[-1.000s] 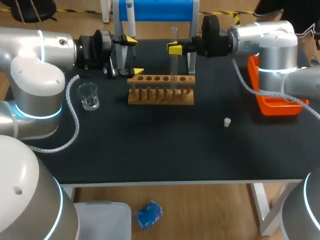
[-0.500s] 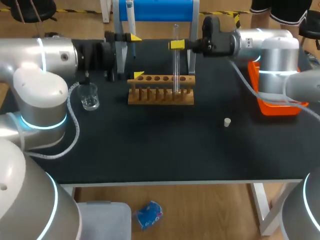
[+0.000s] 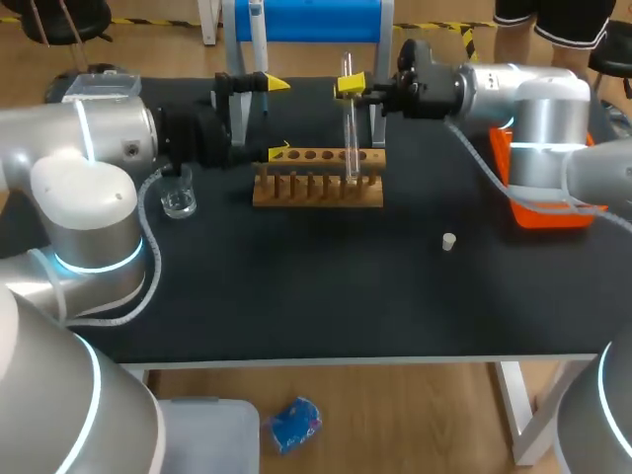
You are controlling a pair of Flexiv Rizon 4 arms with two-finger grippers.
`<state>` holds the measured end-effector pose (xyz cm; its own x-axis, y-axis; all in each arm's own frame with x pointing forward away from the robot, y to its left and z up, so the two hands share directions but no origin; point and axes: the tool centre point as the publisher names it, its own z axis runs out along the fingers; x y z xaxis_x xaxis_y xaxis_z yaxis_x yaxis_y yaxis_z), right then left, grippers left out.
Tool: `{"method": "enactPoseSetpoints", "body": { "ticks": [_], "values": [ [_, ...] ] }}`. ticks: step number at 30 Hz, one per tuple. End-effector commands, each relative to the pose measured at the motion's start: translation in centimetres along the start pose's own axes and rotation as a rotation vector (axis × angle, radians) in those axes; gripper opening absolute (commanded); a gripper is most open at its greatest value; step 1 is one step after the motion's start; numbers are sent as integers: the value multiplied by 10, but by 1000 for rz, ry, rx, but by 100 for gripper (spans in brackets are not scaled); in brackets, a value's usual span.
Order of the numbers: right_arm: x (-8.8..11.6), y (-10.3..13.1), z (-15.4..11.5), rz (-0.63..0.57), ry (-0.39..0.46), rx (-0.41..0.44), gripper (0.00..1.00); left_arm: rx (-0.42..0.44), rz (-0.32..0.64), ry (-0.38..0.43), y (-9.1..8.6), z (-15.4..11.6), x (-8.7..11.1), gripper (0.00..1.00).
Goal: Invert the test tube, pick up the pipette, mount the tip to pipette, aspirate from beaker and dispense into the tube, eject the tip, return the pipette, and cap with the stopper.
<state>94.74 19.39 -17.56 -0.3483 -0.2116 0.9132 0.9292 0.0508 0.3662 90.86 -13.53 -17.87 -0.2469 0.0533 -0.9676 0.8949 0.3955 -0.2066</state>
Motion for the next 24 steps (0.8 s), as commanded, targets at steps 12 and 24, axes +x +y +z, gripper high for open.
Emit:
{"method": "enactPoseSetpoints", "body": {
  "ticks": [12, 24],
  "values": [
    [-3, -1, 3, 181, -19, -42, 0, 1, 261, -67, 0, -4, 7, 100],
    [-15, 5, 5, 307, -36, -35, 0, -1, 269, -58, -10, 1, 13, 100]
  ]
}}
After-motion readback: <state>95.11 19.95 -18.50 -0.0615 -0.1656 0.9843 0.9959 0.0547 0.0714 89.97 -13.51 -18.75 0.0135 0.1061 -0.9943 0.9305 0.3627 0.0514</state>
